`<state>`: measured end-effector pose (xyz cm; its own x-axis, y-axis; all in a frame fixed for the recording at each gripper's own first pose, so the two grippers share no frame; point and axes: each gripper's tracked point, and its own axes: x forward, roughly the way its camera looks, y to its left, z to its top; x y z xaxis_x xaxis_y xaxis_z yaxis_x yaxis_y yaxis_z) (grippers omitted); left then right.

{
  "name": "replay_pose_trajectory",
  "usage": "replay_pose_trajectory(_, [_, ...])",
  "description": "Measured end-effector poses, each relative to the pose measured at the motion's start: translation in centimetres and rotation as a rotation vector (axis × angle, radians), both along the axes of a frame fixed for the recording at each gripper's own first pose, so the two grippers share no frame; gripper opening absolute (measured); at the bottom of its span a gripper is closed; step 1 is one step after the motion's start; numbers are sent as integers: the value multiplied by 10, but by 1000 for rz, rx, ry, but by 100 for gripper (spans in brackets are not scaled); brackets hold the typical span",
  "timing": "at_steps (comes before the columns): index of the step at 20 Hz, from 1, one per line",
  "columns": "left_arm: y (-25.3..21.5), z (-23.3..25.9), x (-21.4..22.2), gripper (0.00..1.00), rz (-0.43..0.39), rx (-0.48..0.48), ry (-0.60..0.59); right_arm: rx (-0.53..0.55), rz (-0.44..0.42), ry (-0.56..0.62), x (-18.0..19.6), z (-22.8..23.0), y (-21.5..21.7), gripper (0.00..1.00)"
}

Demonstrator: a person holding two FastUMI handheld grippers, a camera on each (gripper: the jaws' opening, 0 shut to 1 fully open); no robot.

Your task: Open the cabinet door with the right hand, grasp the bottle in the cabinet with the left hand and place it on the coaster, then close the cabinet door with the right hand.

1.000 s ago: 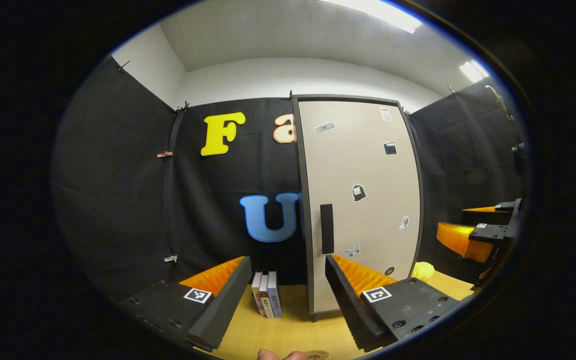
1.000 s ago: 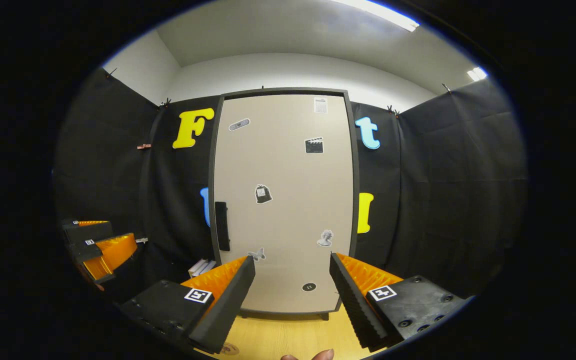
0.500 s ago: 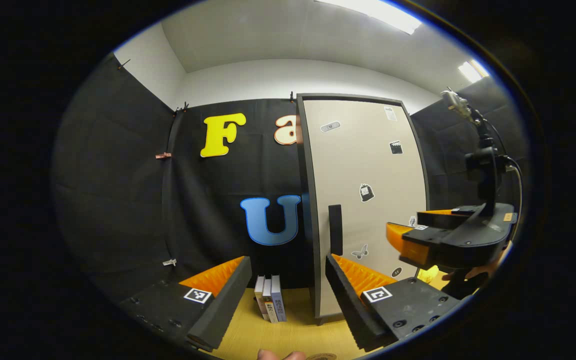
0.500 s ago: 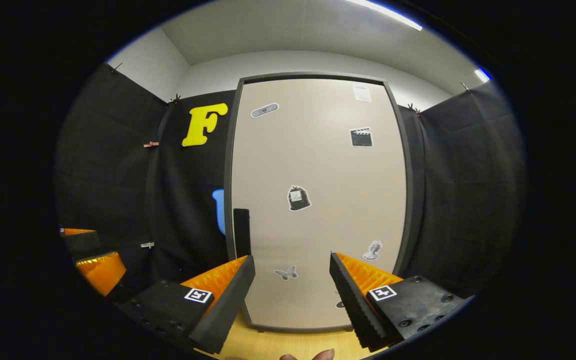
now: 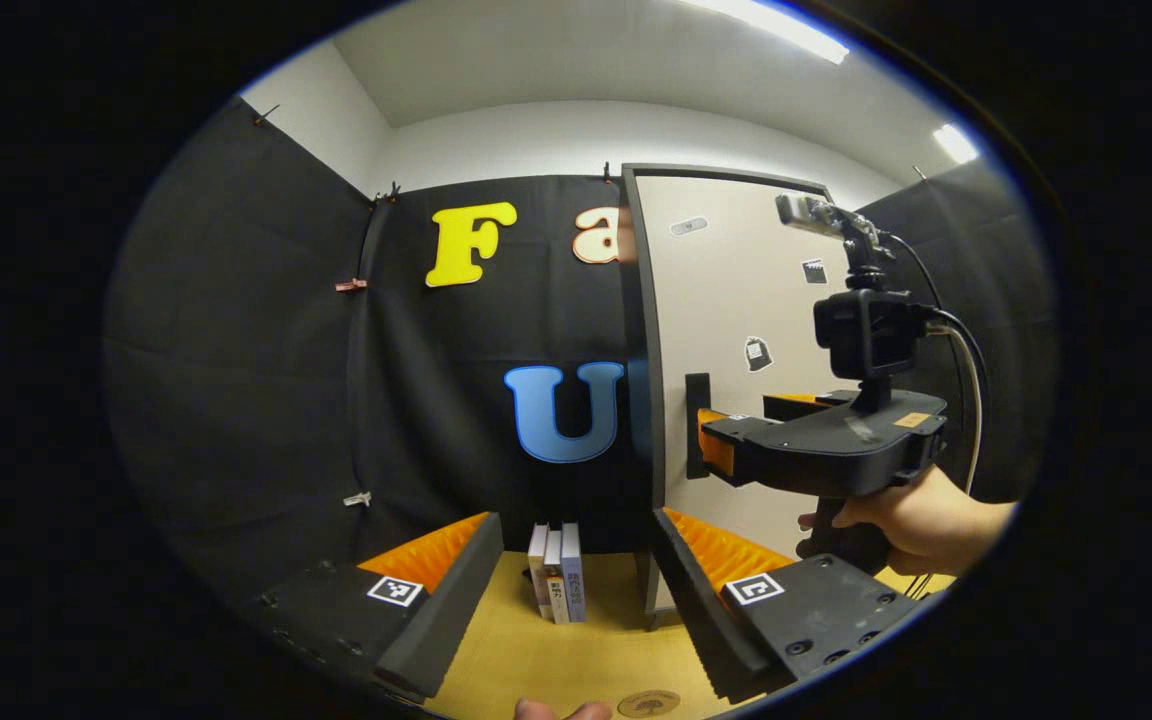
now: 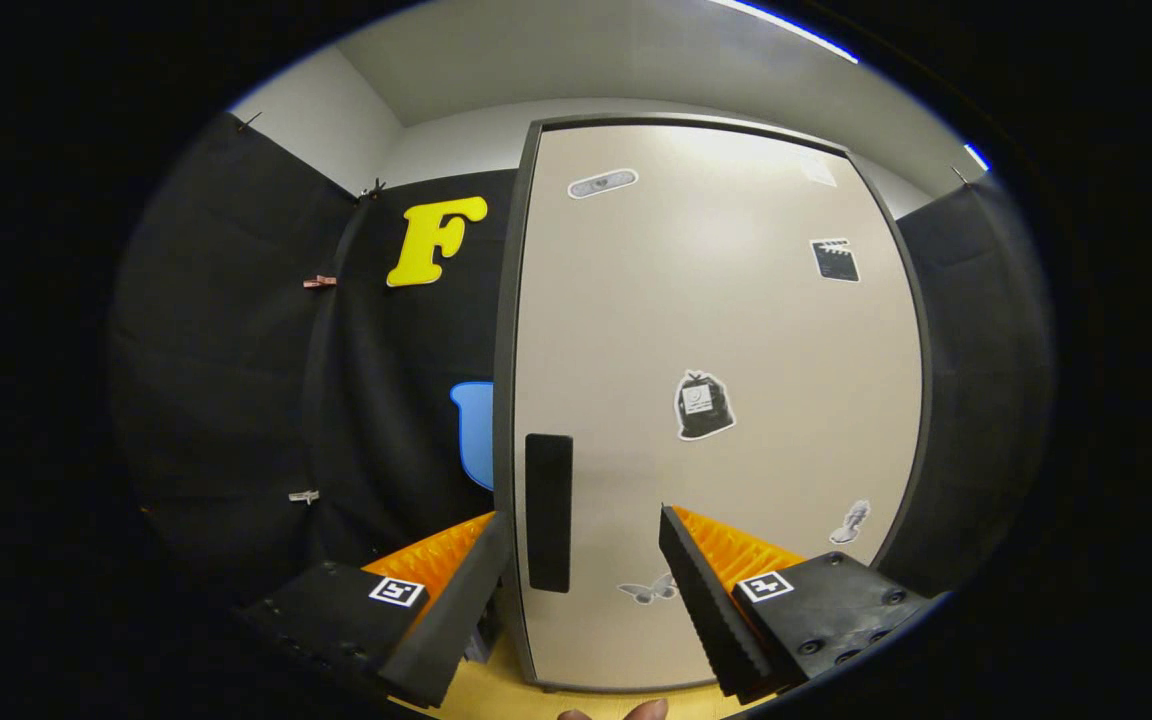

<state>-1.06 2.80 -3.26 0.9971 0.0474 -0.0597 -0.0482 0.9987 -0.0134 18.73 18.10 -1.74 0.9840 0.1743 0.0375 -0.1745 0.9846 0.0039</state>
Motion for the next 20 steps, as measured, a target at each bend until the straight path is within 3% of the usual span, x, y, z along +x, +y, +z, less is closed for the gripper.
replay_pose_trajectory(6, [19, -7, 1, 94, 39, -15, 9, 26, -43, 20, 43, -14, 19, 94])
replay_pose_trajectory(9, [24, -8, 1, 94, 46, -24, 20, 62, -64, 76, 59, -28, 23, 74])
replay_pose_trajectory(10, [26, -9, 2, 94, 49, -23, 21, 70, -75, 106, 58, -34, 21, 60])
replay_pose_trajectory(12, [30, -10, 2, 94, 55, -20, 23, 85, -85, 89, 64, -35, 26, 47])
replay_pose_trajectory(13, [30, -10, 3, 94, 57, -21, 24, 73, -94, 72, 59, -29, 22, 33])
replay_pose_trajectory(15, [30, -10, 0, 94, 58, -23, 23, 87, -79, 84, 61, -30, 24, 30])
replay_pose_trajectory(17, [31, -8, -2, 94, 61, -22, 22, 83, -41, 99, 57, -30, 24, 17])
replay_pose_trajectory(20, [33, -6, -1, 94, 65, -19, 13, 73, -12, 107, 49, -29, 25, 16])
